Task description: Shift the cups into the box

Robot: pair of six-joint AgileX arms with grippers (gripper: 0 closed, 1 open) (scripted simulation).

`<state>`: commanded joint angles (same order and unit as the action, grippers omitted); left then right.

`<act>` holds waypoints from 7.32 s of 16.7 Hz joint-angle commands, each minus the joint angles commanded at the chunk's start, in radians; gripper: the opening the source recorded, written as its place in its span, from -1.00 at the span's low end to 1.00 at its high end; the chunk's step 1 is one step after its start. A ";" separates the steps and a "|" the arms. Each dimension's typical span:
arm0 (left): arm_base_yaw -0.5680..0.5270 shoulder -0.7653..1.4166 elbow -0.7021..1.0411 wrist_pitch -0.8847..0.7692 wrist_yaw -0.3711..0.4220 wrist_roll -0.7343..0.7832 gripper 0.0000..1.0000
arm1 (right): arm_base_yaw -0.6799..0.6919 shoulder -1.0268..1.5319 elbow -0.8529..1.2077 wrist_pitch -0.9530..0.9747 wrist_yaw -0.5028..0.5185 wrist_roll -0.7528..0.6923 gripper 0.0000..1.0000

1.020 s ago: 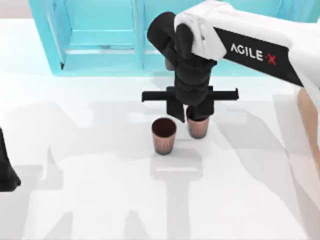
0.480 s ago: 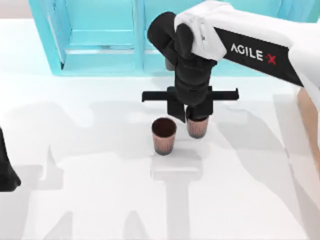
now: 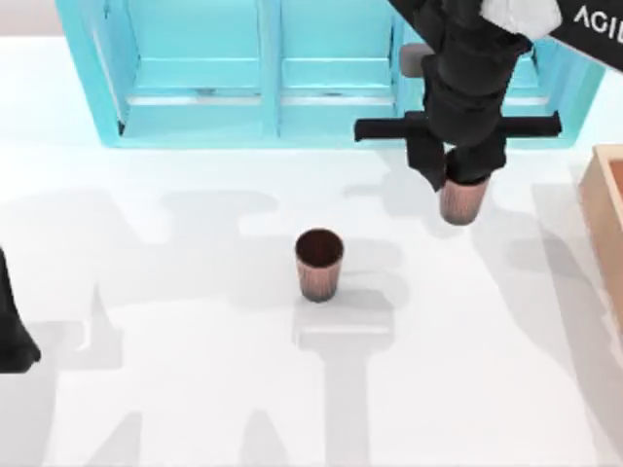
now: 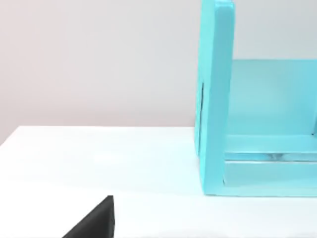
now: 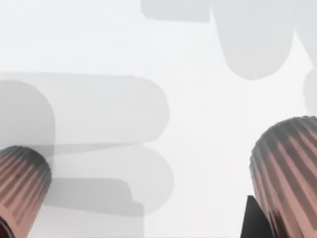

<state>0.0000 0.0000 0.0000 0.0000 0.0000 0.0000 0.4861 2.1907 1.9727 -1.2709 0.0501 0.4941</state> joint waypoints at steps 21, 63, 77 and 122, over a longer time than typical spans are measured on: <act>0.000 0.000 0.000 0.000 0.000 0.000 1.00 | -0.711 -0.656 -0.552 -0.142 -0.108 -0.708 -1.00; 0.000 0.000 0.000 0.000 0.000 0.000 1.00 | -0.889 -0.806 -0.961 0.090 -0.131 -0.885 1.00; 0.000 0.000 0.000 0.000 0.000 0.000 1.00 | -0.895 -0.783 -0.565 -0.282 -0.135 -0.893 1.00; 0.000 0.000 0.000 0.000 0.000 0.000 1.00 | 0.296 0.351 0.482 -0.149 0.028 0.317 1.00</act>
<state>0.0000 0.0000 0.0000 0.0000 0.0000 0.0000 0.7819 2.5421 2.4551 -1.4201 0.0785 0.8110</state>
